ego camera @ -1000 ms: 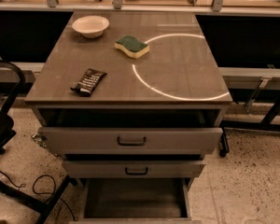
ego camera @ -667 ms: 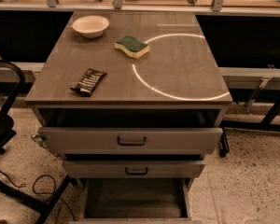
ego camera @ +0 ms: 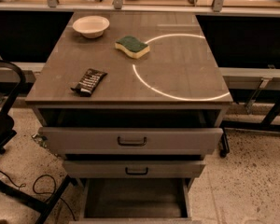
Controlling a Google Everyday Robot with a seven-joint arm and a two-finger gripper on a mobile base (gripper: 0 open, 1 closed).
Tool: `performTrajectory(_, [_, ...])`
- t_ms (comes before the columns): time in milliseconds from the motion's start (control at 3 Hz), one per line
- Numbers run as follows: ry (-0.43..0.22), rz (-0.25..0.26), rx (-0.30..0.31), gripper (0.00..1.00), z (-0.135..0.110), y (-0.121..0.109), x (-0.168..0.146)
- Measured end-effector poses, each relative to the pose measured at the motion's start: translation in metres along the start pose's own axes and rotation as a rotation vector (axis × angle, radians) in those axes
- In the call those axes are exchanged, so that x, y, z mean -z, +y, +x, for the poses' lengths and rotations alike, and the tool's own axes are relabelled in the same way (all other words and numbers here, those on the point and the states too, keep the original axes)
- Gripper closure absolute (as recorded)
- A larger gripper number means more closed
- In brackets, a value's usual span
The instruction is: Close bottom drawer
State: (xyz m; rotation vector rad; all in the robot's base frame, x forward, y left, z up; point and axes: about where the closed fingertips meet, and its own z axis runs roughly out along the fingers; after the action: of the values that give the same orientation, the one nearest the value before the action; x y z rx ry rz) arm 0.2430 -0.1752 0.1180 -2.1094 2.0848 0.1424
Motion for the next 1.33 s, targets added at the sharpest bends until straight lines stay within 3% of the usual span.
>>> performTrajectory(333, [-0.056,0.033,0.021,1.0,-0.01,-0.003,-0.041])
performTrajectory(667, [-0.083,0.076,0.05,1.0,-0.018,-0.011,-0.056])
performTrajectory(1333, [-0.057,0.179,0.143,1.0,-0.03,-0.056,-0.05])
